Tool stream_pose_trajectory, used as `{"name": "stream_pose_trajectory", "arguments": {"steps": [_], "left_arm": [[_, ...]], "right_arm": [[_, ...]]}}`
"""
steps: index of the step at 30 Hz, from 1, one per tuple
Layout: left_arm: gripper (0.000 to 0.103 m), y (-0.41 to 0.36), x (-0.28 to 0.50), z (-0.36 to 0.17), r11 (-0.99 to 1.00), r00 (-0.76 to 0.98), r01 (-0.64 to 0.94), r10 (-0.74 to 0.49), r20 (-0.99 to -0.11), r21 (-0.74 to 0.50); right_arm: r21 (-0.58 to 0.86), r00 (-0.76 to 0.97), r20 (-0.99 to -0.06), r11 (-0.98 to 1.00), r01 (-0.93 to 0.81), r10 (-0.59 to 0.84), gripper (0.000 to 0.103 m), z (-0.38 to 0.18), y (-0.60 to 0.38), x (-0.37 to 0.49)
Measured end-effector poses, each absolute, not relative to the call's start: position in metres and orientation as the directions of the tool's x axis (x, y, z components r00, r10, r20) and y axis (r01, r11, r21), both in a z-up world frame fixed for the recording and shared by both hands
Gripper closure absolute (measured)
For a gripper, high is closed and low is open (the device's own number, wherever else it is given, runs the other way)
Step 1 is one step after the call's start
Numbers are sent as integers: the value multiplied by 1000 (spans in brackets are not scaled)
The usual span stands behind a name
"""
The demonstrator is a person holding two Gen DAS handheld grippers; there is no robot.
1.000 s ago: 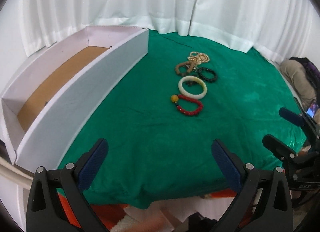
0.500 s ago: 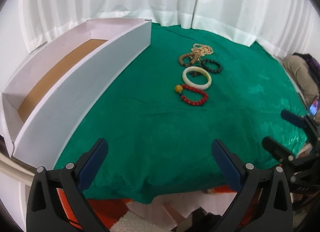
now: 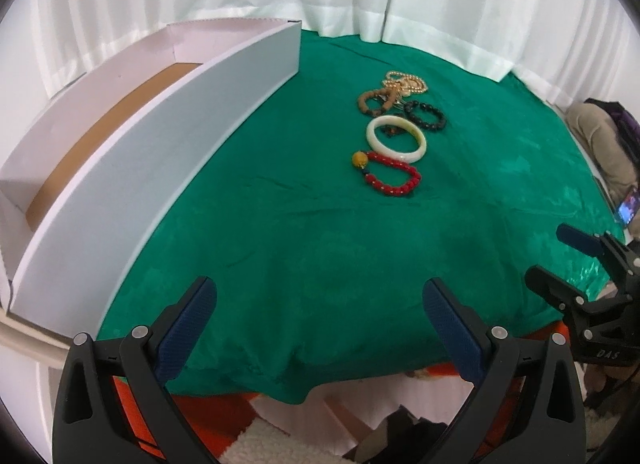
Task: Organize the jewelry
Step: 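Grasp the red bead bracelet by its yellow bead with the left tool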
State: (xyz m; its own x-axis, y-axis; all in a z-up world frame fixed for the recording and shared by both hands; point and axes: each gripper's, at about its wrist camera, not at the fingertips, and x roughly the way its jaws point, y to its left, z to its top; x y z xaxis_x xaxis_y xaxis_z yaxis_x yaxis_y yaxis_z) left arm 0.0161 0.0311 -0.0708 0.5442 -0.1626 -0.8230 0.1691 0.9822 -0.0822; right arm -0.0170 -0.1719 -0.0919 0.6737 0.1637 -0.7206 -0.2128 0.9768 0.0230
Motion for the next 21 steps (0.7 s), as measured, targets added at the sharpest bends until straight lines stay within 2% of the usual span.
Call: {"name": "stream_pose_trajectory", "arguments": {"steps": [6, 12, 16, 17, 19, 21], "left_arm": [[0, 23, 31, -72, 977, 537, 201, -173, -825, -74], [1, 16, 96, -72, 967, 519, 218, -229, -824, -132], [2, -6, 137, -93, 965, 494, 248, -198, -847, -81], [3, -12, 144, -99, 964, 491, 259, -182, -852, -57], [14, -21, 155, -112, 959, 484, 283, -158, -861, -17], [17, -28, 164, -124, 953, 471, 303, -145, -870, 4]], "right_arm": [[39, 665, -726, 977, -211, 173, 8, -94, -176, -17], [68, 665, -724, 979, -192, 181, 8, -95, -183, -15], [82, 670, -718, 980, -183, 186, 8, -93, -187, -17], [83, 673, -716, 980, -181, 184, 8, -93, -188, -17], [85, 680, -711, 981, -172, 181, 8, -91, -193, -18], [91, 686, -706, 983, -162, 178, 8, -90, -198, -20]]}}
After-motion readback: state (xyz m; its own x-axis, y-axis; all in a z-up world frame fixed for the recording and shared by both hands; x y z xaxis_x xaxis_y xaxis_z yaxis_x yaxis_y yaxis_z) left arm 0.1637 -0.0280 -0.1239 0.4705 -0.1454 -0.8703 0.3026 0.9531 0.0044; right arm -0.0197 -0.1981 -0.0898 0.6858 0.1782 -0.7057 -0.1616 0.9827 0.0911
